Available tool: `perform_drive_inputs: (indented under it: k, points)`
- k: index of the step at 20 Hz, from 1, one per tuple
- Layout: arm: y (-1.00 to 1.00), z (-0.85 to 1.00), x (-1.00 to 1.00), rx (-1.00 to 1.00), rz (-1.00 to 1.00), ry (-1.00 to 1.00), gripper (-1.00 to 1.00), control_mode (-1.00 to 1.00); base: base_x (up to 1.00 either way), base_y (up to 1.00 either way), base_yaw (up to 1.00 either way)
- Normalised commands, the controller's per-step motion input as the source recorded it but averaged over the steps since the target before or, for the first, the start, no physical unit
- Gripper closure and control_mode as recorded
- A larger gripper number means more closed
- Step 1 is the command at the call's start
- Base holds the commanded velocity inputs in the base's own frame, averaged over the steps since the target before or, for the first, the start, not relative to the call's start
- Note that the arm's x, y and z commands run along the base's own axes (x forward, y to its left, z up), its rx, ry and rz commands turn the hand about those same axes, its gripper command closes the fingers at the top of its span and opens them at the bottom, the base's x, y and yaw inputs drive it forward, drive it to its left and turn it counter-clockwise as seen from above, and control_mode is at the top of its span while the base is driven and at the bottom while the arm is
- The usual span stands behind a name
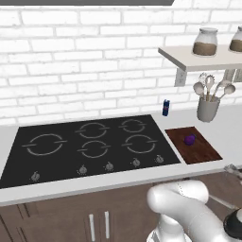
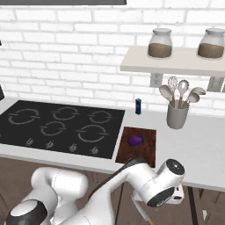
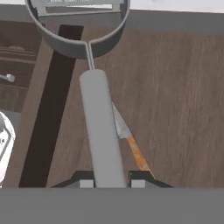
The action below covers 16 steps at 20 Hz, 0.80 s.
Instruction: Place the appropriate cutting tool for cutting the eggplant skin on the cutting board.
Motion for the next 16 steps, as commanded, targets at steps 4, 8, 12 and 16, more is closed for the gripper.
perform_drive_inputs:
  k: [4,8,12,16]
  points:
    - [0.64,0.71,1.0,0.08,-0.1,0.01,1.0,-1.0,0.0,0.0,0.0]
    - [0.48,0.52,1.0,0.03,-0.12,0.04,1.0,-1.0,0.0,0.0,0.0]
    - [0.11,0.06,0.97,0.0,-0.22,0.1,1.0,-1.0,0.0,0.0,0.0]
    - [0.0,-0.06,0.51,0.0,-0.31,0.13,1.0,-1.0,0.0,0.0,0.0]
